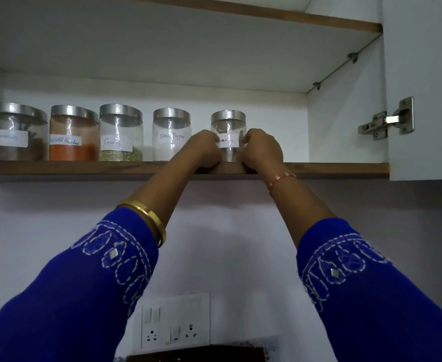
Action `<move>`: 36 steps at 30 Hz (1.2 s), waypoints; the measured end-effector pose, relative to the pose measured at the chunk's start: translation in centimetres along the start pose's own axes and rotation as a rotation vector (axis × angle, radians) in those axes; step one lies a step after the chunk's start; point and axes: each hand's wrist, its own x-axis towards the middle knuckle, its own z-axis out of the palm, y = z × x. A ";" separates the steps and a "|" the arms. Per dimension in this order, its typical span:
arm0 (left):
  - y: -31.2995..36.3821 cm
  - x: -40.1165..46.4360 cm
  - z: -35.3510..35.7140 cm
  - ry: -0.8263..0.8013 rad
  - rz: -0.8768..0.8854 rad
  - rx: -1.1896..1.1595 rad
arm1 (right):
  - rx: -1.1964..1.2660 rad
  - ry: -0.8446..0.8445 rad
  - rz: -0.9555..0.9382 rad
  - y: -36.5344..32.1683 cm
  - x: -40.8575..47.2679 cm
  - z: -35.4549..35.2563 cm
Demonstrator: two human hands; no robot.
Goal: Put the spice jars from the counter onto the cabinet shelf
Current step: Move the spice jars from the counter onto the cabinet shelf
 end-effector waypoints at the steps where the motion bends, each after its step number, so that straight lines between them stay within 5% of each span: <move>1: 0.1 0.0 -0.2 -0.028 -0.001 0.013 | -0.010 -0.022 0.003 0.0 0.3 0.0; 10: -0.2 0.1 0.0 -0.032 -0.007 0.028 | -0.036 -0.106 0.013 0.2 0.3 -0.2; 17: -0.8 -5.1 1.9 0.408 0.263 -0.165 | -0.039 0.170 -0.170 0.7 -4.5 0.6; 21: -2.5 -10.4 3.9 0.494 0.370 -0.280 | 0.033 0.277 -0.286 2.8 -10.6 2.7; 27: -4.5 -20.2 8.1 0.376 0.103 -0.438 | 0.237 0.068 -0.078 5.3 -22.8 5.2; 36: -7.2 -34.9 15.5 0.037 -0.043 -0.510 | 0.345 -0.180 0.315 11.6 -40.2 6.5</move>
